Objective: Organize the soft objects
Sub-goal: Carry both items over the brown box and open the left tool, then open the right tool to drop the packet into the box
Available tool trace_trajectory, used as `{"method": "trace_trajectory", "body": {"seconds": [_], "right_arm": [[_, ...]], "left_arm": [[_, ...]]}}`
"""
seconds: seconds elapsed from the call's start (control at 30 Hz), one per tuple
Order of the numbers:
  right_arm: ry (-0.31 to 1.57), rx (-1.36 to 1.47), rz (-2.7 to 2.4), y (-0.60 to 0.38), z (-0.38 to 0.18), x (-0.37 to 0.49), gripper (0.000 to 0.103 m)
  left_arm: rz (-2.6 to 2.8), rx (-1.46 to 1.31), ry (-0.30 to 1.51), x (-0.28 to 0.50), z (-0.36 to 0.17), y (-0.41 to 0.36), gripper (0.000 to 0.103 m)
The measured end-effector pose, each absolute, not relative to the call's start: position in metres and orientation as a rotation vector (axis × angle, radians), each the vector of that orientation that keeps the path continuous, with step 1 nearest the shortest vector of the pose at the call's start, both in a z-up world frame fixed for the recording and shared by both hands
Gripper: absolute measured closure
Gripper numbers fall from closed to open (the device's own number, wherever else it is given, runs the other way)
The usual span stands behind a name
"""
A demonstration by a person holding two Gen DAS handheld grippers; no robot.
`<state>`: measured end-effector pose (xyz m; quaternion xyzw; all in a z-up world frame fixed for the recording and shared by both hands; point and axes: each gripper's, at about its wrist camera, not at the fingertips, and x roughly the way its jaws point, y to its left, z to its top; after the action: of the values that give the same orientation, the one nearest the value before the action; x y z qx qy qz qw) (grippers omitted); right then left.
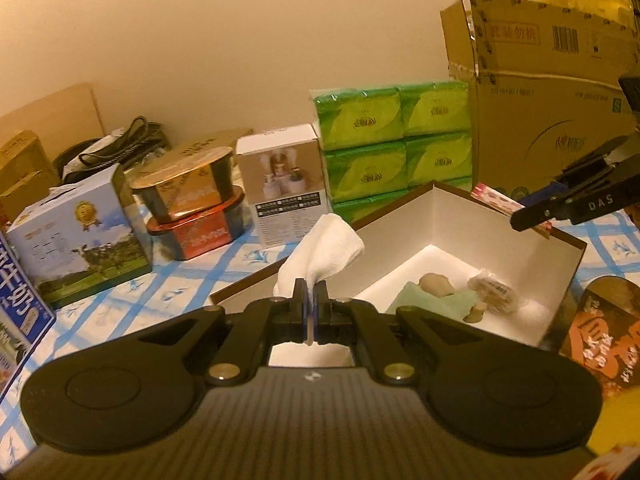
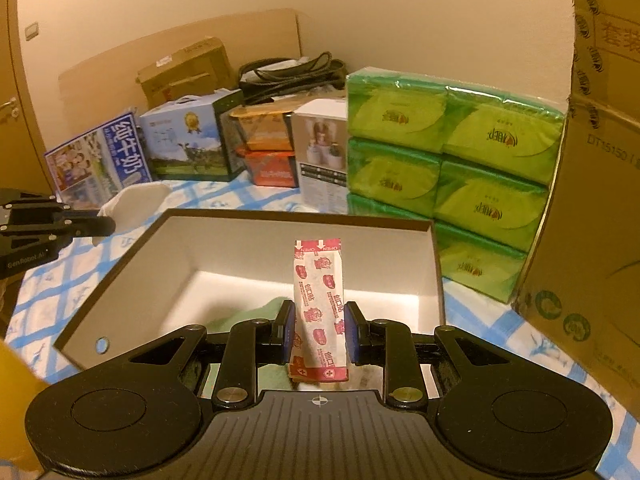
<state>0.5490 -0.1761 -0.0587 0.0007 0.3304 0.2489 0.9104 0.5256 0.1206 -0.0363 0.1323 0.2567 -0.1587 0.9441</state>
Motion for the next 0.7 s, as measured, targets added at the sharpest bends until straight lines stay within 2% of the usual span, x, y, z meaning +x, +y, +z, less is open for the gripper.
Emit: {"method": "trace_trajectory", "body": {"seconds": [0.3, 0.43, 0.5, 0.7], "right_arm": [[0.690, -0.008, 0.484, -0.180, -0.069, 0.577, 0.077], [0.692, -0.005, 0.478, -0.186, -0.071, 0.579, 0.077], [0.695, -0.004, 0.477, -0.188, -0.071, 0.580, 0.077], [0.700, -0.001, 0.478, -0.189, -0.070, 0.584, 0.077]], "left_arm": [[-0.332, 0.298, 0.572, 0.566, -0.054, 0.098, 0.100], [-0.307, 0.306, 0.610, 0.580, -0.062, 0.092, 0.089], [-0.281, 0.296, 0.624, 0.585, -0.063, 0.092, 0.071], [-0.268, 0.280, 0.621, 0.586, -0.060, 0.094, 0.070]]}}
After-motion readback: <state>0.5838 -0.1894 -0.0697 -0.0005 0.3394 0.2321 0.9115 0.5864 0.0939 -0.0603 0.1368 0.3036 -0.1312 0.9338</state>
